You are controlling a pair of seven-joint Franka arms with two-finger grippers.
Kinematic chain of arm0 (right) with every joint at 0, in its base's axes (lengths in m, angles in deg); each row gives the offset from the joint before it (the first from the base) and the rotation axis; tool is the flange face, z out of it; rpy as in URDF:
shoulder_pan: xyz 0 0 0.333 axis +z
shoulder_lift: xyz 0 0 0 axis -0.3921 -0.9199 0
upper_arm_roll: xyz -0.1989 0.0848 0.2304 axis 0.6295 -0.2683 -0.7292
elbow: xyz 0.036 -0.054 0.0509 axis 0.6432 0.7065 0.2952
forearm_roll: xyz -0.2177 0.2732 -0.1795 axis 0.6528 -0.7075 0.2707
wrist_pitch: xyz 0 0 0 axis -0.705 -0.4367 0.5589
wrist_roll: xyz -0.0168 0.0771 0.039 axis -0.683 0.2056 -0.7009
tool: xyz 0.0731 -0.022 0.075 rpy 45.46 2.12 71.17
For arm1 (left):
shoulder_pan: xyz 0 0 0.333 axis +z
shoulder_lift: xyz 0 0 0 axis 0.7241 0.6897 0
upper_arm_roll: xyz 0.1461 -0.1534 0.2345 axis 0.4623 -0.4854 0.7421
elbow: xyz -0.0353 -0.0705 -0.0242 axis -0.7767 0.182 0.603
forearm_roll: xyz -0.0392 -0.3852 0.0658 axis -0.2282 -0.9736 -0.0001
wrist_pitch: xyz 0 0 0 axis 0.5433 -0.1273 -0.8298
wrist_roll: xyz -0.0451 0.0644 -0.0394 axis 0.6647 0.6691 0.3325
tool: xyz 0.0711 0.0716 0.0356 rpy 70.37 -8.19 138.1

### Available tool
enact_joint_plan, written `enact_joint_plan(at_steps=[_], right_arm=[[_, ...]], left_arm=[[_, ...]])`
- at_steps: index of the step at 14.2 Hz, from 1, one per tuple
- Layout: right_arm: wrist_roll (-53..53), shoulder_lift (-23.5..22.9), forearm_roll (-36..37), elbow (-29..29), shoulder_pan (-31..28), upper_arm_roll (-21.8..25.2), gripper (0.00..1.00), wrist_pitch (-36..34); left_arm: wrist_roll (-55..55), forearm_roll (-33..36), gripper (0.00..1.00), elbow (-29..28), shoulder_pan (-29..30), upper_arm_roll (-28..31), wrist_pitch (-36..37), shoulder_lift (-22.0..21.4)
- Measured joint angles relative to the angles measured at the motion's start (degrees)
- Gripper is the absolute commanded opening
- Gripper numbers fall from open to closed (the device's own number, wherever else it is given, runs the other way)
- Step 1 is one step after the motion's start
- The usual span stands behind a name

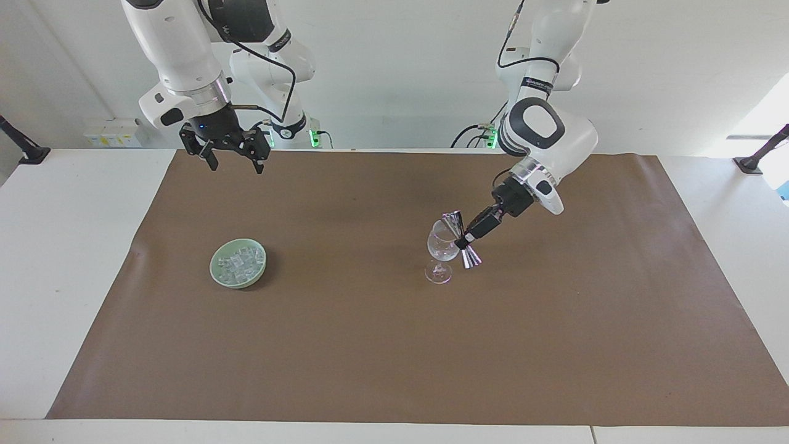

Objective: Pour wine and add ice with both arms
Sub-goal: 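Hold the jigger inverted above the glass with the left gripper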

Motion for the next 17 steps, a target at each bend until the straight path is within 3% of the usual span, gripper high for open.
enact_joint_plan(at_steps=[17], right_arm=[[0.0, 0.0, 0.0, 0.0, 0.0, 0.0, 1.0, 0.0]], left_arm=[[7.5, -0.6, 0.0, 0.0, -1.2, 0.0, -2.1, 0.0]])
